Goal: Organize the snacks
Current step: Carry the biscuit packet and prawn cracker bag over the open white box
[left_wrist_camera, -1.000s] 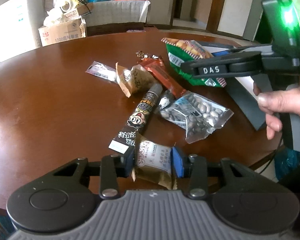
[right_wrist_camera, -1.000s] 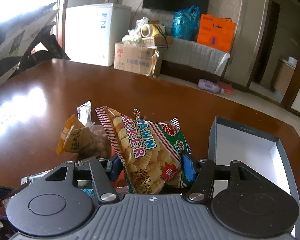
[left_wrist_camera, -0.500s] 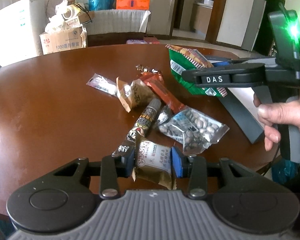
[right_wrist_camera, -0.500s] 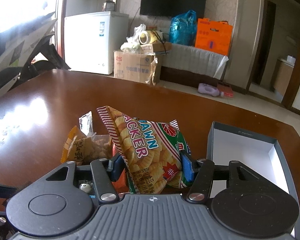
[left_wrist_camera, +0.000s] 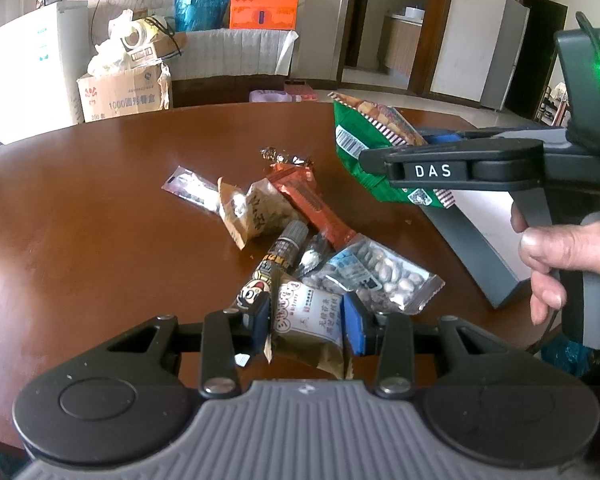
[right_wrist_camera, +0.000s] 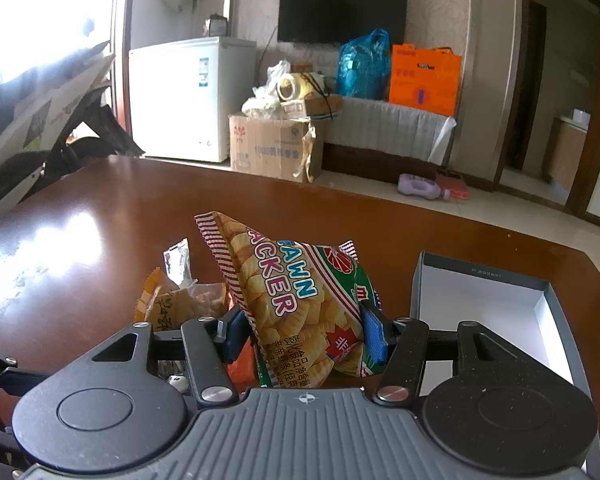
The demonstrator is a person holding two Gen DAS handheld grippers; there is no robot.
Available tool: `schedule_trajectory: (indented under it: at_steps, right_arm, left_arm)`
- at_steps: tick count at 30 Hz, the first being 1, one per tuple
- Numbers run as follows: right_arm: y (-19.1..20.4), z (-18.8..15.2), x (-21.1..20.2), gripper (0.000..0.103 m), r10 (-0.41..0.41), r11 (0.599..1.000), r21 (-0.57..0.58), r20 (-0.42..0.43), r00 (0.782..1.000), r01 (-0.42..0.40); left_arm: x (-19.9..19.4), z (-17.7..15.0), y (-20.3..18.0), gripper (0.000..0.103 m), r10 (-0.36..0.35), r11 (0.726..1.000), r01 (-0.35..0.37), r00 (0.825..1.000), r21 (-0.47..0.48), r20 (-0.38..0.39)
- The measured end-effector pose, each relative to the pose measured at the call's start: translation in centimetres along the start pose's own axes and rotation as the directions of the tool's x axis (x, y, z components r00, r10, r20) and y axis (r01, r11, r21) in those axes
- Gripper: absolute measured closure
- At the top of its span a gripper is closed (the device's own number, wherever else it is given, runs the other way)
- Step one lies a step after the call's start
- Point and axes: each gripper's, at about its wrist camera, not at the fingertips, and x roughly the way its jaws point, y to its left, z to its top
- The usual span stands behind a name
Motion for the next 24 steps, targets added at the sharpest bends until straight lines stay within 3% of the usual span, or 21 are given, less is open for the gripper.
schedule_trajectory:
  at_steps: [24]
  right_arm:
    - [-2.3, -0.2, -3.3, 0.046, -0.006, 0.999, 0.050, 0.066, 0.998, 0.002]
  left_arm:
    - [0.8, 3.4, -3.4, 0.066, 0.000, 0.998, -0.005, 0.997, 0.064, 0.079]
